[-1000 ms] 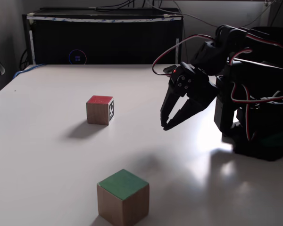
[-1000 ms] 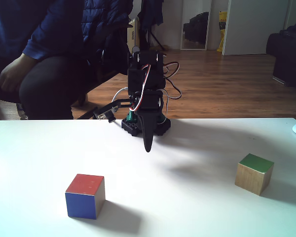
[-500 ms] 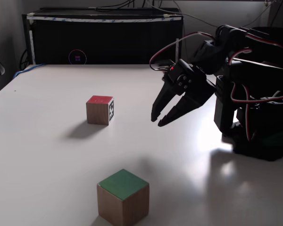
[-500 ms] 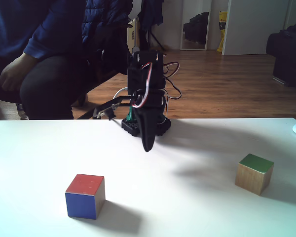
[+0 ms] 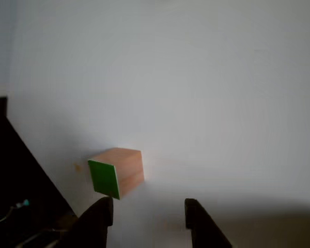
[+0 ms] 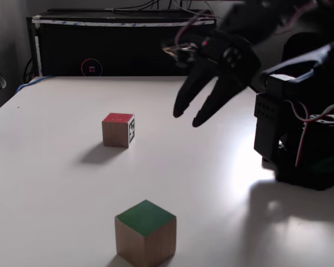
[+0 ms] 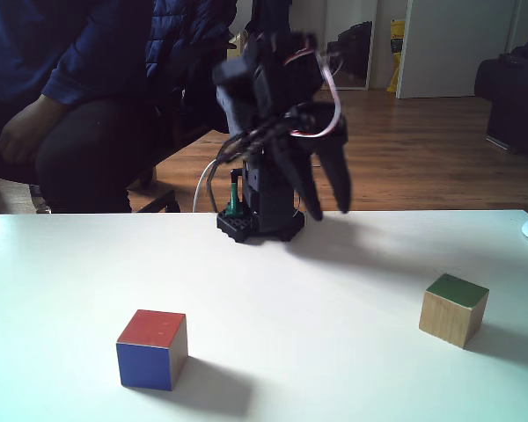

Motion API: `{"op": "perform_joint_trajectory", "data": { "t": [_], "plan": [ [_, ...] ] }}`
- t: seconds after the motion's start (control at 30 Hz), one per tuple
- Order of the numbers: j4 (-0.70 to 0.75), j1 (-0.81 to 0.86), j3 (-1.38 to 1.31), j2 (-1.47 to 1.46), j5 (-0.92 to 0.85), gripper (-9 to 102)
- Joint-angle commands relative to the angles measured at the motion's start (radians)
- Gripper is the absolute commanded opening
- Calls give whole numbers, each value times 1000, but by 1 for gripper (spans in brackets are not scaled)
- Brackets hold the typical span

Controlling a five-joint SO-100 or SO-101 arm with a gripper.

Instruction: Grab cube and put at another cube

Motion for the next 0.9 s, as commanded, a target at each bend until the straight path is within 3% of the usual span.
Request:
{"op": "perform_joint_trajectory", "data": {
  "t": [0.0, 0.47, 0.87],
  "plan": [
    [51, -61, -221, -224, -5, 26],
    [150, -311, -641, -684, 37, 41],
    [147, -305, -934, -1183, 61, 42]
  ]
}}
